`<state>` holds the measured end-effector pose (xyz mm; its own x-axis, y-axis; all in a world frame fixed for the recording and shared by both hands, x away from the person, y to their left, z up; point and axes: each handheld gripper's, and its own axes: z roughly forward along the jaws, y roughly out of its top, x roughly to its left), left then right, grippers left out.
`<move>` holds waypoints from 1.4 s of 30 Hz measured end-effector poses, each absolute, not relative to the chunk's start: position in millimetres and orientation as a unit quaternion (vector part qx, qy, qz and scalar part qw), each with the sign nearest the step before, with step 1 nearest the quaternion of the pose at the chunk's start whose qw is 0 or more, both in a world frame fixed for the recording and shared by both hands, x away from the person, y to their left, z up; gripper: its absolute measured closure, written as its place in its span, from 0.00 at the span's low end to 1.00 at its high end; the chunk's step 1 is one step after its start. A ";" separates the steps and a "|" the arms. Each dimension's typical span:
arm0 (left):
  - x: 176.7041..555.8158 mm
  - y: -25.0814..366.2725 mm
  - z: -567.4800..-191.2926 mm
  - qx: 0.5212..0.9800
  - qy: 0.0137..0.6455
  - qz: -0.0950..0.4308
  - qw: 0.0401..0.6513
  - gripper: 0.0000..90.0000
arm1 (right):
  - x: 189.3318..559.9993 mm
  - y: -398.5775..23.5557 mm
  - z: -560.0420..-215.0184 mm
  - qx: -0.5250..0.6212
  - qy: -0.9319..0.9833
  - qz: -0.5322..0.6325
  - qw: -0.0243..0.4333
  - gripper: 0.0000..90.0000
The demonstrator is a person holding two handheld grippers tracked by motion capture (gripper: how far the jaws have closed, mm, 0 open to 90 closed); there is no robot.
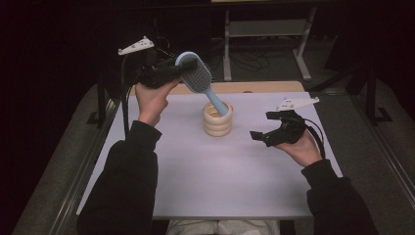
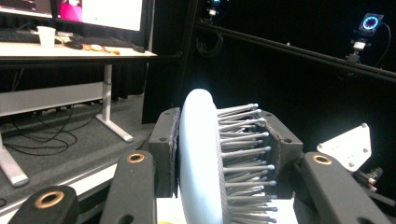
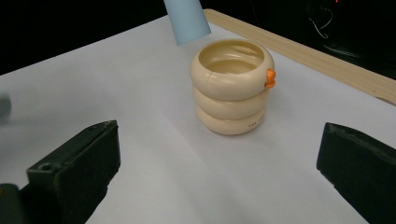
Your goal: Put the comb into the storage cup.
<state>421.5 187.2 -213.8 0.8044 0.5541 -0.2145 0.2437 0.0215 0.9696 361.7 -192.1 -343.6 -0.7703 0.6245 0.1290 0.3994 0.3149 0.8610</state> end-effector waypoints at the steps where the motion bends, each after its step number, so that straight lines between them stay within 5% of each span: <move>1: 422.1 188.1 -213.7 0.690 0.289 0.120 0.653 0.62 | 360.9 -193.0 -344.2 0.318 0.803 0.491 0.116 0.00; 42: 458.3 186.2 -239.1 0.681 0.325 0.149 0.639 0.62 | 320.5 -239.0 -390.7 0.340 0.785 0.500 0.133 0.00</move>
